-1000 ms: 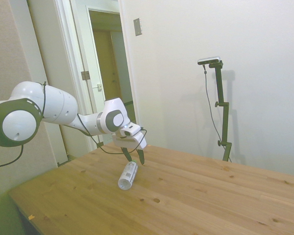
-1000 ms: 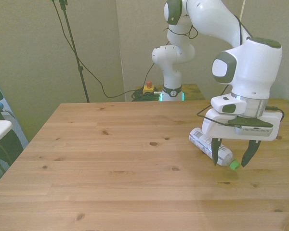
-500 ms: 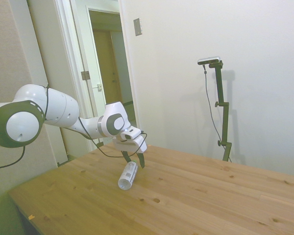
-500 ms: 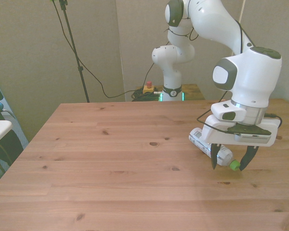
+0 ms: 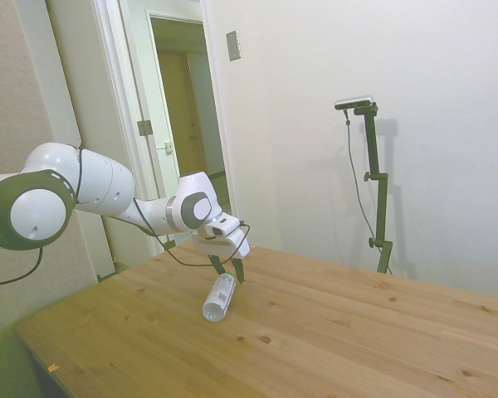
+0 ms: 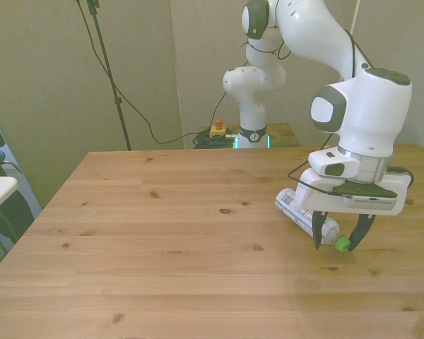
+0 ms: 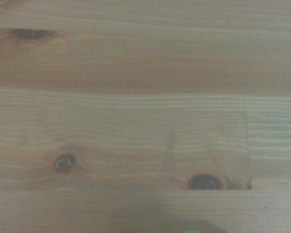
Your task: Stand the water bottle
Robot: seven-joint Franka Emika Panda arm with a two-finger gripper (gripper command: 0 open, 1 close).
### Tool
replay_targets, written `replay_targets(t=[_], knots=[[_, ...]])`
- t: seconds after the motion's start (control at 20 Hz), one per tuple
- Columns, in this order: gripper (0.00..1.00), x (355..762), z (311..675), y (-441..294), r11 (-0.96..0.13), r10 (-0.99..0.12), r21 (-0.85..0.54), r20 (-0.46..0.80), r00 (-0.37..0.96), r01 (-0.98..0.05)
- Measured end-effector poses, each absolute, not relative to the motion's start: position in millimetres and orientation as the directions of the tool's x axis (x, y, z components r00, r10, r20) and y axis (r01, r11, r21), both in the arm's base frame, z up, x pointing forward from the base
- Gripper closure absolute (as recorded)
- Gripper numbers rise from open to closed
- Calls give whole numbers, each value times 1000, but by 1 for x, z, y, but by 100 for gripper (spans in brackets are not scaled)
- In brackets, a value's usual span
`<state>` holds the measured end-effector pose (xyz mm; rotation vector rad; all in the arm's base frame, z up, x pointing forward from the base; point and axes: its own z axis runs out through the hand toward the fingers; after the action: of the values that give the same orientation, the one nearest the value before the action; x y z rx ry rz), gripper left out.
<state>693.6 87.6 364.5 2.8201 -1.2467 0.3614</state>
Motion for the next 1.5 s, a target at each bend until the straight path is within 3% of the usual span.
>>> replay_targets(t=[0.45,0.8,1.0,1.2,1.5], knots=[[100,692,355,74,-663,-737,-23,195,648,-748],[100,696,381,67,-617,-783,-60,148,604,-785],[100,690,431,69,-564,-825,-154,148,546,-811],[100,675,486,63,-487,-872,-326,225,434,-810],[100,625,511,31,-436,-887,-521,386,253,-734]])
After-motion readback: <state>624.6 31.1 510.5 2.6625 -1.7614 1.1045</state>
